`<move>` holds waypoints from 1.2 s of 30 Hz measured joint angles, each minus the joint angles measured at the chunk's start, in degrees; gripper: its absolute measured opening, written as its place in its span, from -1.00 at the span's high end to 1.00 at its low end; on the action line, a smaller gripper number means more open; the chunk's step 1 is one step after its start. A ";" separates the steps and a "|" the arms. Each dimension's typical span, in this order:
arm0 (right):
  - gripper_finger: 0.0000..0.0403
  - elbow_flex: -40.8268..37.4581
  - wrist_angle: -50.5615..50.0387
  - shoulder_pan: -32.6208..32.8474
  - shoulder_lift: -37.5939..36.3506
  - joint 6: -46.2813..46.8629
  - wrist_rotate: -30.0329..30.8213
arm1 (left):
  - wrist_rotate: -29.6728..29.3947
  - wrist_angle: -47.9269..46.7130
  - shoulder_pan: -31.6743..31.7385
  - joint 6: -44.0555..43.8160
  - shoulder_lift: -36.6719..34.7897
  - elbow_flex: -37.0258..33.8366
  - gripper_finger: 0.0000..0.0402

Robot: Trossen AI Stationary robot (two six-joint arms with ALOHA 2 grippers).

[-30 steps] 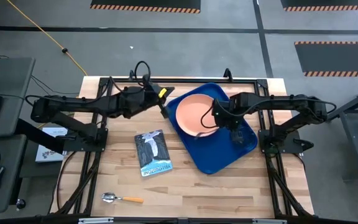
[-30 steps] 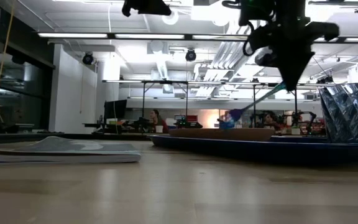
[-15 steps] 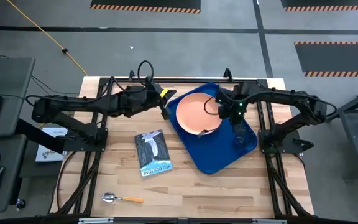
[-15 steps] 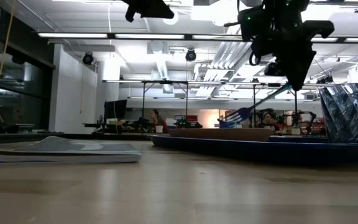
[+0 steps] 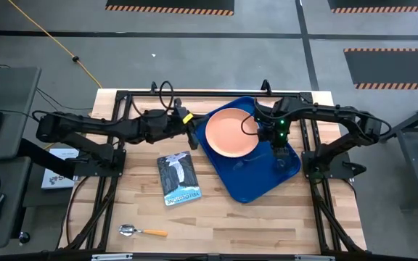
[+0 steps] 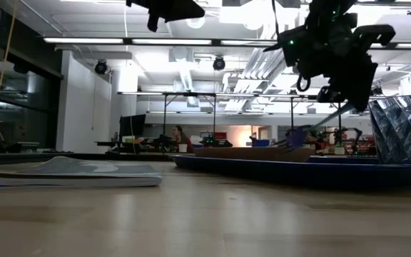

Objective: Pick and place plate/cup/fork/spoon on tray
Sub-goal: Put the iridescent fork on the right side of the brown plate on the blue tray

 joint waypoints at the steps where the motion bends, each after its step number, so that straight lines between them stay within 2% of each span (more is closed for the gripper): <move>1: 1.00 -0.27 0.60 -0.02 0.00 0.03 0.44 | -0.01 1.11 0.00 -0.12 0.04 -0.59 1.00; 10: 1.00 -0.73 3.69 -0.52 0.36 0.16 0.48 | -0.02 3.05 -0.60 -3.05 0.04 -2.14 1.00; 23: 1.00 -0.73 4.56 -0.62 11.06 0.35 0.41 | -0.11 3.27 -3.19 -2.43 0.05 -2.14 1.00; 36: 0.94 -0.73 9.53 -1.01 11.80 2.17 3.87 | -0.26 3.36 -3.15 -2.00 0.04 -2.12 1.00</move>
